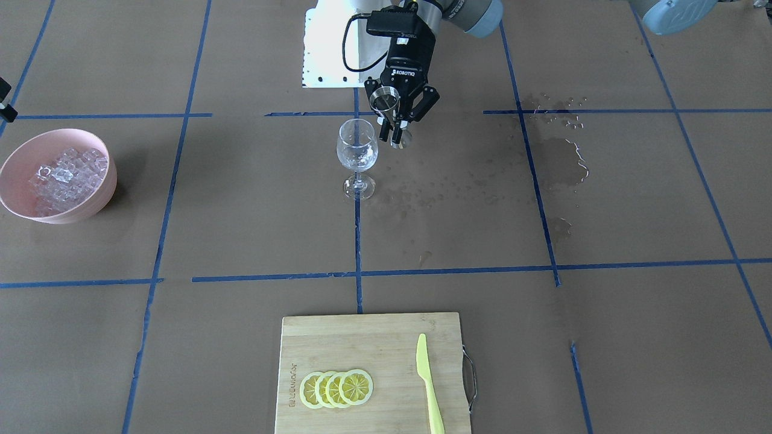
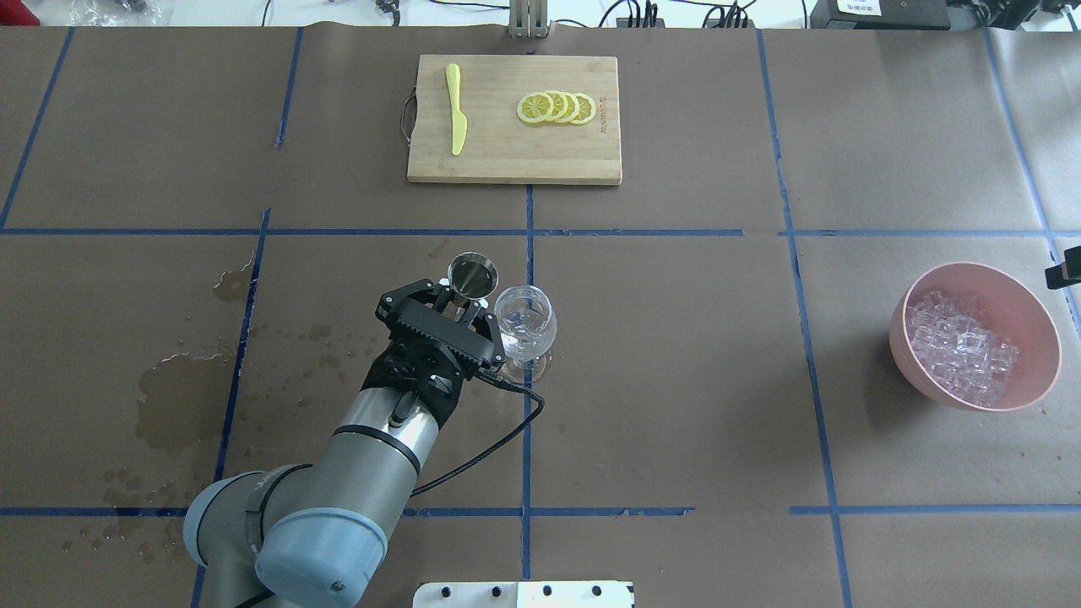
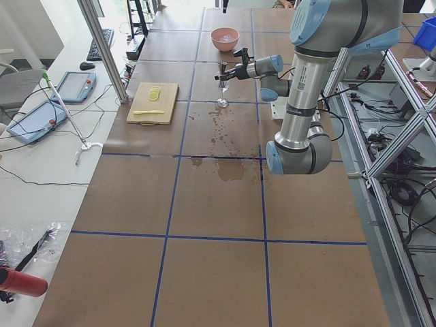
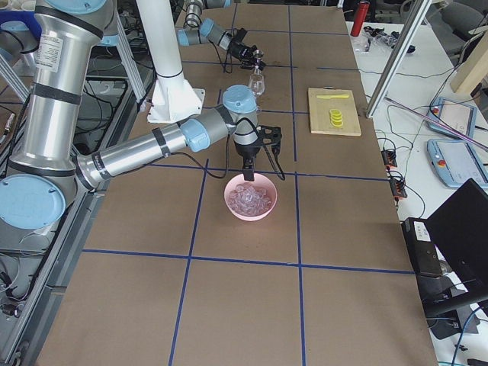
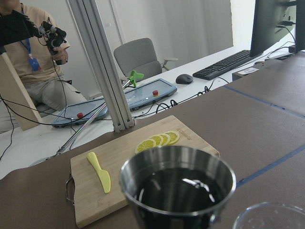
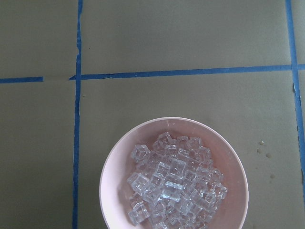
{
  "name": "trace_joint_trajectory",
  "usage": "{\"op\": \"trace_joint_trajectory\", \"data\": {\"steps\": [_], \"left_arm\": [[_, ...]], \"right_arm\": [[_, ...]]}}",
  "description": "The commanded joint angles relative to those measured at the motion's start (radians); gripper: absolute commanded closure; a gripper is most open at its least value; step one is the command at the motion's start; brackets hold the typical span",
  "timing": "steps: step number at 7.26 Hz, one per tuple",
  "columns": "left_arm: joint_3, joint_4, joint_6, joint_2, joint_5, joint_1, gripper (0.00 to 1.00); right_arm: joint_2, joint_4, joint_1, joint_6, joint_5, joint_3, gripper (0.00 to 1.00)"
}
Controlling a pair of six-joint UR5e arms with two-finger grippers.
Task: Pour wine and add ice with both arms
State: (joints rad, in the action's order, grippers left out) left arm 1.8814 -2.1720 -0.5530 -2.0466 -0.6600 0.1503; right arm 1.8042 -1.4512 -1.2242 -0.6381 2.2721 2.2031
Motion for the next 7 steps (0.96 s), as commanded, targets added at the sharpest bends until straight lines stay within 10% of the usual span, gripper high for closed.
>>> {"op": "trace_joint_trajectory", "data": {"steps": [1,7], "left_arm": [[-0.001,0.004,0.123,-0.006,0.007,-0.002,1.0],[0.001,0.032,0.497,-0.014,0.089,0.006,1.0]], "right_arm": [[0.001,0.0,0.0,0.0,0.0,0.0,0.0],[0.0,0.0,0.0,-0.003,0.001,-0.003,0.0]]}}
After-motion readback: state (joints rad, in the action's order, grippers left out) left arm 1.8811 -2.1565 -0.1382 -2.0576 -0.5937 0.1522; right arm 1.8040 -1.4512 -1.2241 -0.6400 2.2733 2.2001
